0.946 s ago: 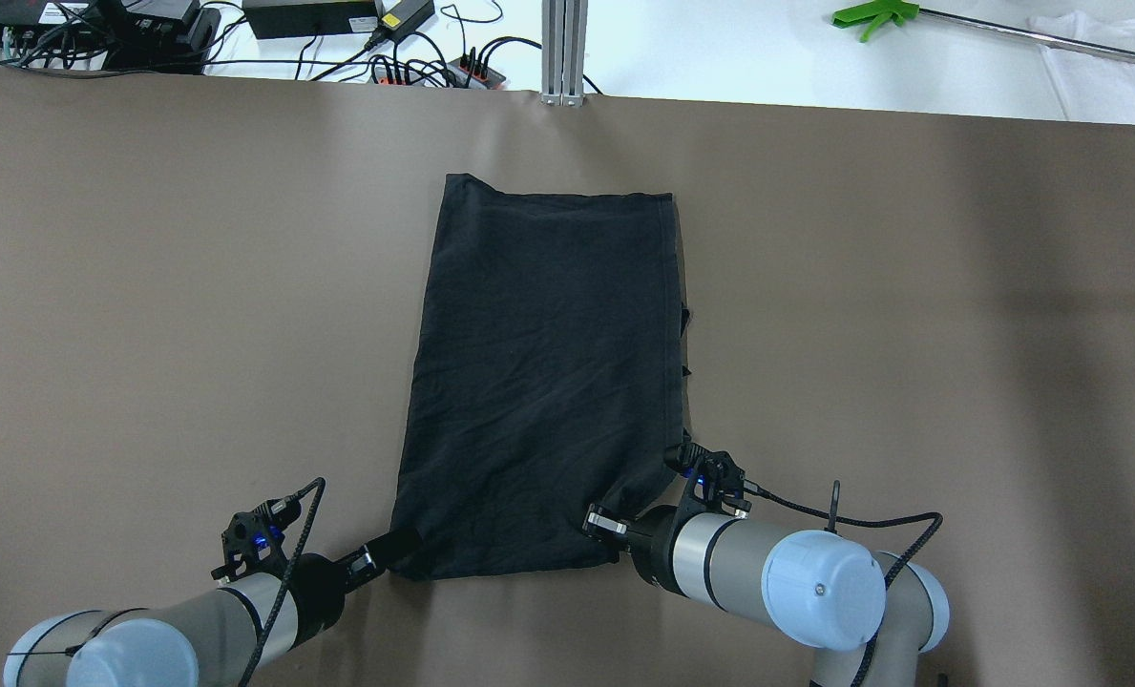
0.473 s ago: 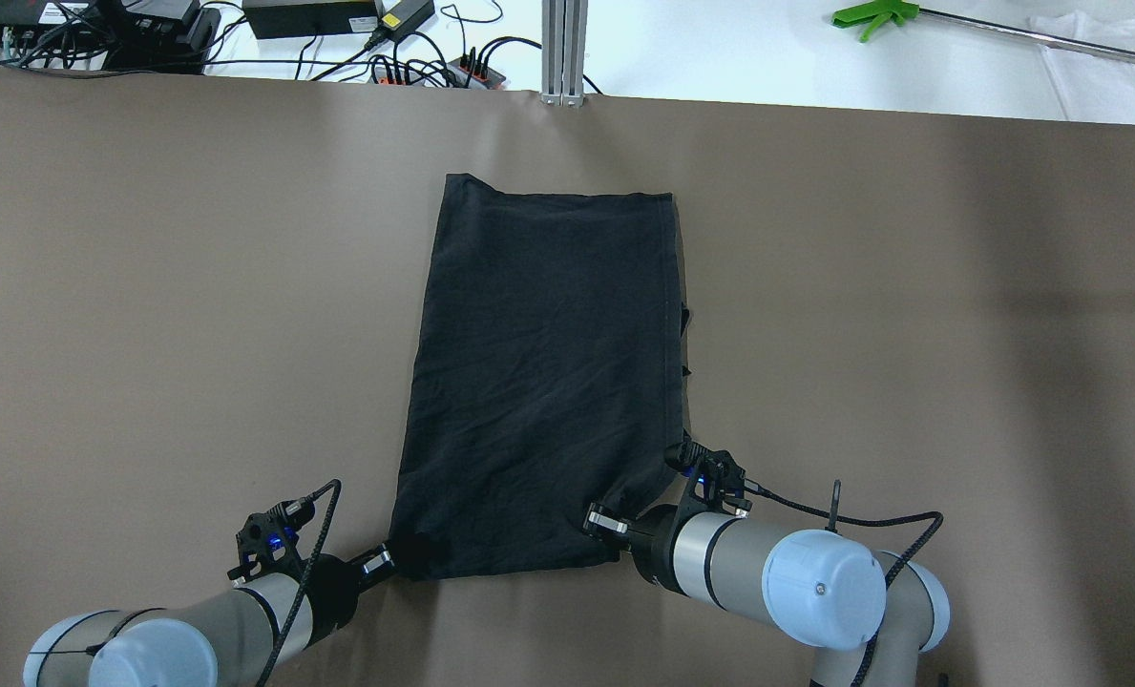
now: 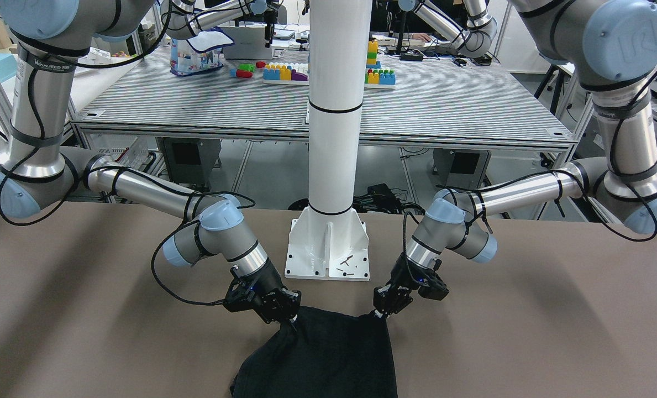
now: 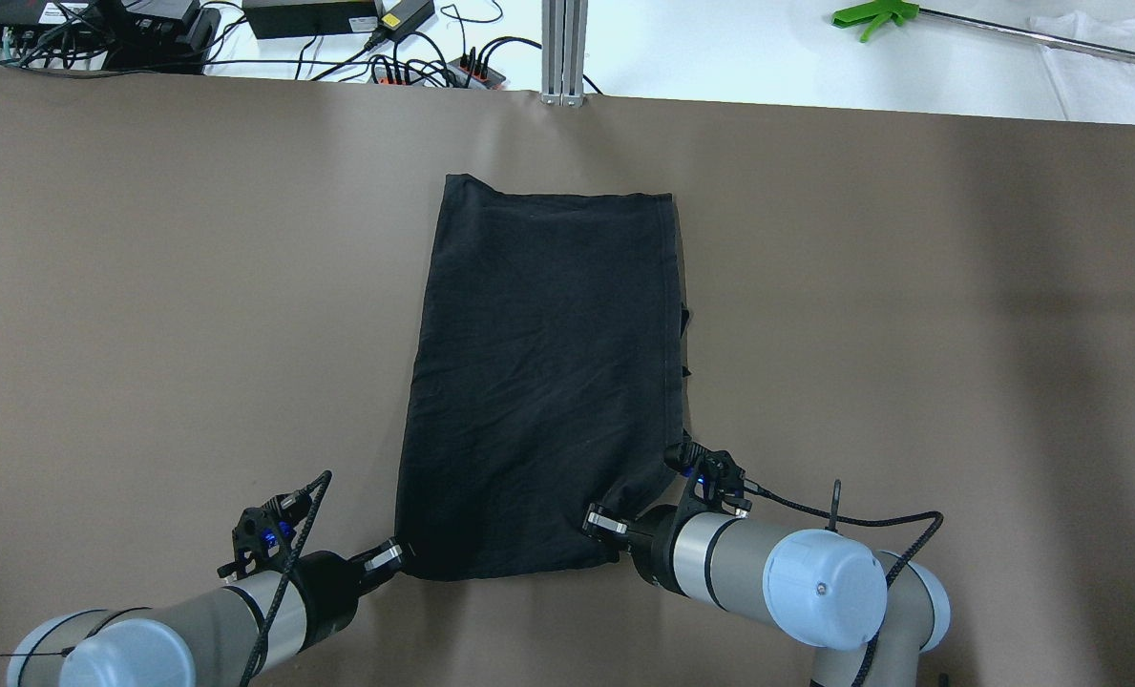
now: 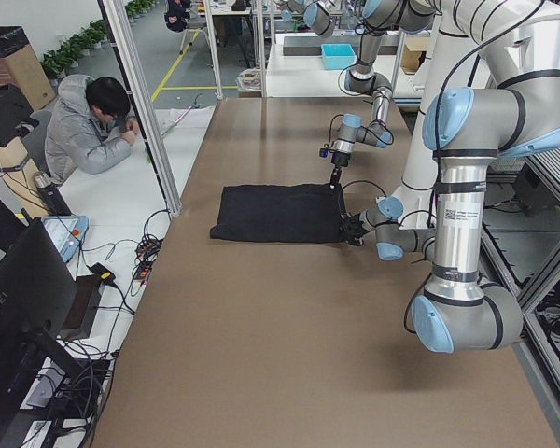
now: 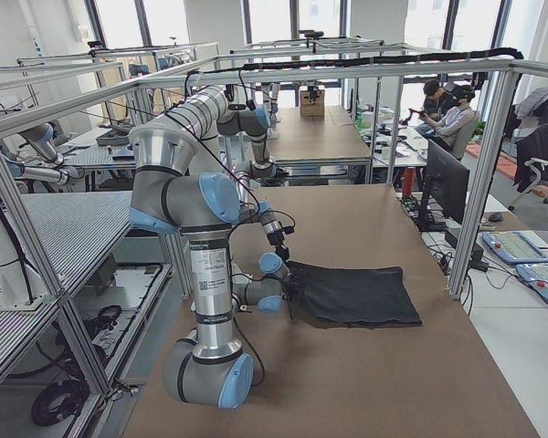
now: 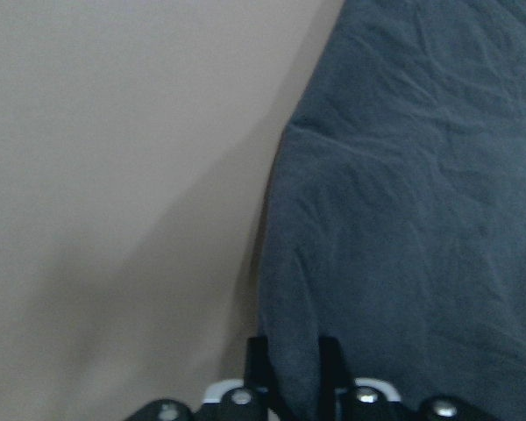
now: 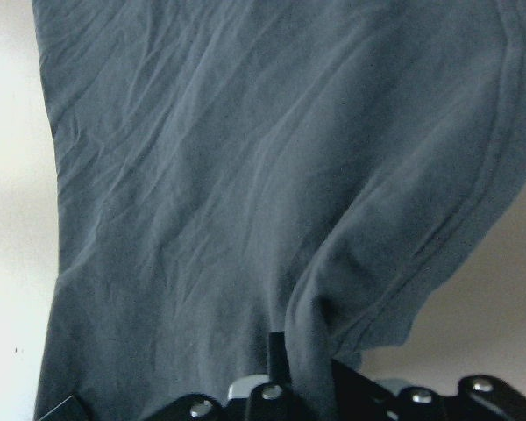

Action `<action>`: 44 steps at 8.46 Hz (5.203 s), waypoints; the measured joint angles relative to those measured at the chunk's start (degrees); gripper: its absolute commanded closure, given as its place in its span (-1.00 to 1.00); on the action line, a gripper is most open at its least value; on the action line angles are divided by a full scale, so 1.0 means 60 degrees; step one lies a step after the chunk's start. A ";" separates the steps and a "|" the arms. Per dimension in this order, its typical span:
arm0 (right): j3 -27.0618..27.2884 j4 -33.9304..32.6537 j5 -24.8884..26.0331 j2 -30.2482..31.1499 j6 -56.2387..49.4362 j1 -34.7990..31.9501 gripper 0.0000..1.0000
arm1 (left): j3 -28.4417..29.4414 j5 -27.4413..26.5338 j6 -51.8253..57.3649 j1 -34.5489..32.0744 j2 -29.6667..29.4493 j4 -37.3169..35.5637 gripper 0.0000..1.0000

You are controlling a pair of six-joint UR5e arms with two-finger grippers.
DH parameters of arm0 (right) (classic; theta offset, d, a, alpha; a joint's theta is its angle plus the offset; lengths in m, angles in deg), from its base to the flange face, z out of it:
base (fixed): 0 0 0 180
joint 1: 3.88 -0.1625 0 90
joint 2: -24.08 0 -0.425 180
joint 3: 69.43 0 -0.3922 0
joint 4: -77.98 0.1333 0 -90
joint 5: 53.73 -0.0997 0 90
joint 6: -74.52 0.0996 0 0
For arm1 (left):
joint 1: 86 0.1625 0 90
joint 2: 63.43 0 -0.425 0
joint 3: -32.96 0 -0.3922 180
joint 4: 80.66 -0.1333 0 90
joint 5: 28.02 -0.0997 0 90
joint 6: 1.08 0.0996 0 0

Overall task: Fold clothes
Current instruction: 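Grasp the shirt's near edge at both corners with both grippers, then lift the near edge with both grippers and fold it toward the far edge, then lay the folded edge down and open both grippers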

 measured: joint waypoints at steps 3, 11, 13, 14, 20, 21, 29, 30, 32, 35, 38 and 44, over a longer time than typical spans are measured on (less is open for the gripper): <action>0.0450 -0.0007 -0.0338 0.0123 0.0001 0.0006 1.00 | -0.0905 0.0056 0.0155 -0.0013 0.0409 -0.0293 1.00; 0.2480 -0.0012 -0.0776 0.1600 0.0045 0.0668 1.00 | -0.2694 -0.0040 0.1499 0.0515 0.0636 -0.0319 1.00; 0.2318 -0.0020 -0.0770 0.1470 0.0002 0.0050 1.00 | -0.2737 0.0536 0.2095 -0.0143 0.0621 -0.0324 1.00; 0.2286 -0.0028 -0.0775 0.1323 -0.0007 -0.0240 1.00 | -0.2698 0.0846 0.2242 -0.0534 0.0594 -0.0336 1.00; 0.1349 -0.0017 -0.0689 0.0375 -0.0365 -0.1355 1.00 | -0.1684 0.1893 0.2339 -0.2449 -0.0278 -0.0365 1.00; 0.1082 -0.0010 -0.0682 0.0313 -0.0460 -0.1551 1.00 | -0.1371 0.2008 0.2339 -0.2697 -0.0461 -0.0360 1.00; -0.0369 0.0017 -0.0599 -0.0706 -0.0432 -0.2118 1.00 | 0.0876 0.2127 0.2326 -0.3694 -0.2091 -0.0280 1.00; -0.0464 0.0027 -0.0593 -0.0742 -0.0436 -0.2202 1.00 | 0.0918 0.2124 0.2325 -0.3725 -0.2126 -0.0279 1.00; -0.0548 0.0041 -0.0594 -0.0767 -0.0439 -0.2302 -0.89 | 0.1134 0.2117 0.2325 -0.3743 -0.2315 -0.0277 -0.03; -0.0611 0.0057 -0.0515 -0.0774 -0.0478 -0.2349 -0.89 | 0.1381 0.2051 0.2370 -0.3741 -0.2488 -0.0234 -1.00; -0.0691 0.0065 -0.0441 -0.0815 -0.0450 -0.2391 -0.89 | 0.1483 0.2030 0.2531 -0.3864 -0.2544 -0.0207 -1.00; -0.1203 -0.0325 -0.0432 -0.1628 -0.0539 -0.1942 -0.89 | 0.1418 0.4277 0.3190 -0.5796 -0.2229 -0.0312 -1.00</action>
